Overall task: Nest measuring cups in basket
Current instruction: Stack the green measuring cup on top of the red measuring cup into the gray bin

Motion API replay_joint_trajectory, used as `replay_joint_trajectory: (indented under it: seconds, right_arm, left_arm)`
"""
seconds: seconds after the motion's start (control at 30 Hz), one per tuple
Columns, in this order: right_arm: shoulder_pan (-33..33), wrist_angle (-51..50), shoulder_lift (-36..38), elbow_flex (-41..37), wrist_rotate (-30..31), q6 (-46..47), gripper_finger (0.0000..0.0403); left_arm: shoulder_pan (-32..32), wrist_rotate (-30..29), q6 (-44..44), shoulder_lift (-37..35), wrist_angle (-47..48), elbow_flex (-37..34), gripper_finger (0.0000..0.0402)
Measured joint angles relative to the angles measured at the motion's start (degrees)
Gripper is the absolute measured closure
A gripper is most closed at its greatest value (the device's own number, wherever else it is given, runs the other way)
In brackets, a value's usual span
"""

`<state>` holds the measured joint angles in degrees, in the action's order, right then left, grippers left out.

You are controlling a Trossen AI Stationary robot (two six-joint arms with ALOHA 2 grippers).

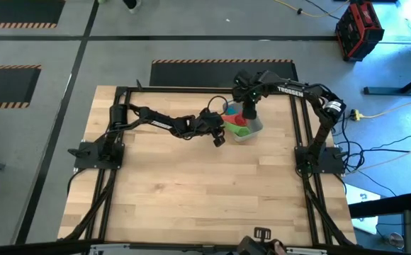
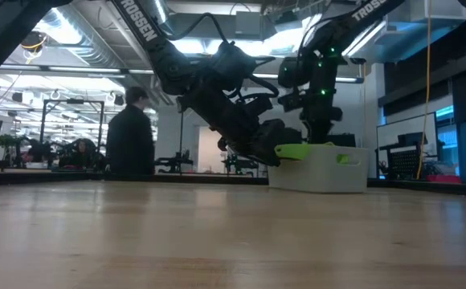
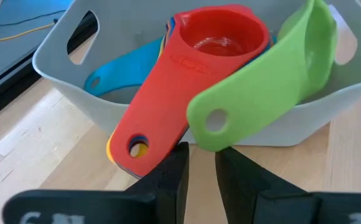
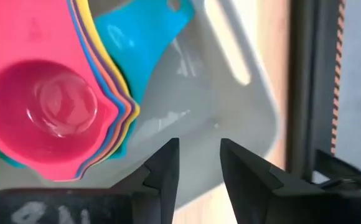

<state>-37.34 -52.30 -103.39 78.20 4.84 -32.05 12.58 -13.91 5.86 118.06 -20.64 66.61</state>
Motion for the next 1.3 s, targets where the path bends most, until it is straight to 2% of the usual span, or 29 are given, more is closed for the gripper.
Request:
replay_joint_trajectory:
  seconds: [0.23,0.33,0.5,0.6,0.77,1.07,1.3]
  right_arm:
    - [0.15,-7.57,0.04,7.68,-0.93,2.57,0.0281]
    - [0.59,-12.66,0.09,10.17,-6.2,6.56,0.0281]
    - [3.08,-19.26,0.09,11.36,-20.47,9.57,0.0281]
    - [5.32,-21.87,0.09,11.36,-23.6,9.48,0.0281]
    - [9.29,-22.42,0.09,11.31,-19.86,9.4,0.0281]
    - [13.79,-21.3,0.09,6.77,-7.01,9.49,0.0281]
    - [13.97,-17.96,0.09,4.3,-6.4,12.45,0.0281]
  left_arm:
    - [-0.09,0.07,0.01,0.0,0.07,0.0,0.033]
    - [-0.41,0.05,0.0,-0.02,0.45,0.0,0.033]
    - [-1.4,0.09,0.01,-0.42,2.1,0.0,0.033]
    - [-2.04,-0.08,-0.02,-0.69,2.02,0.04,0.033]
    - [-2.69,-0.09,-0.02,-0.83,2.21,0.02,0.033]
    - [-2.99,-0.13,-0.02,-0.83,2.19,0.02,0.0331]
    - [-2.99,-0.15,-0.02,-0.83,2.16,0.02,0.0331]
